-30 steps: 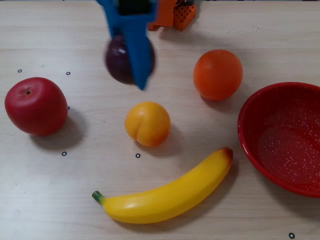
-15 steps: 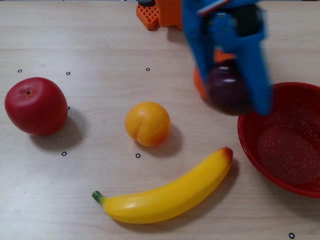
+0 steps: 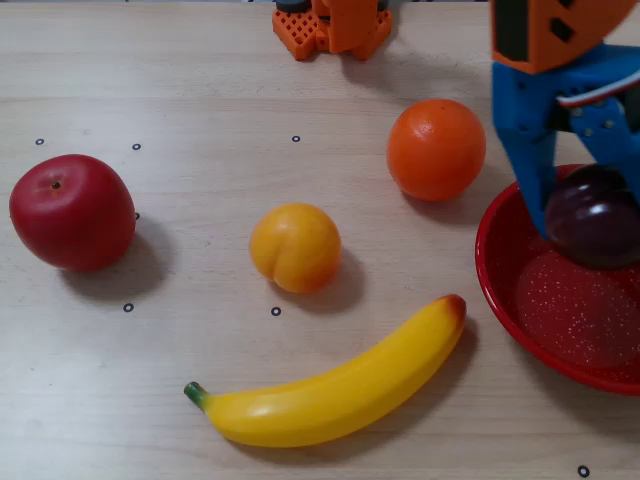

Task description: Put plum in the red bowl.

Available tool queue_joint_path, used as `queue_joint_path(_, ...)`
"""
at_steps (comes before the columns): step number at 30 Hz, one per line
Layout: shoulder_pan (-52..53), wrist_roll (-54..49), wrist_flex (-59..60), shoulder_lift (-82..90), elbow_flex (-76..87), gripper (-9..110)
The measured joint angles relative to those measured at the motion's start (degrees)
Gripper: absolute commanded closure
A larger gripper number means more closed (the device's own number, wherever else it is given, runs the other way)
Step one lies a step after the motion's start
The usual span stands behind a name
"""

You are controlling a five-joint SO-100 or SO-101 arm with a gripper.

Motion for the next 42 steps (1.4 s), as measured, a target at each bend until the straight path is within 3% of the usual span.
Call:
queue_joint_path(20, -5.54, 0.7, 5.71, -17.75, -10.11, 102)
queue_joint_path(27, -5.63, -3.87, 5.71, -19.69, -10.2, 102)
queue_joint_path(30, -5.63, -8.53, 8.96, -19.69, -10.63, 88)
queue_joint_path(32, -5.71, -10.02, 12.04, -19.69, -10.63, 70)
queue_joint_path(35, -5.63, -10.2, 14.68, -19.69, -10.63, 63)
queue_joint_path(42, -5.63, -10.28, 16.17, -20.48, -15.91, 61)
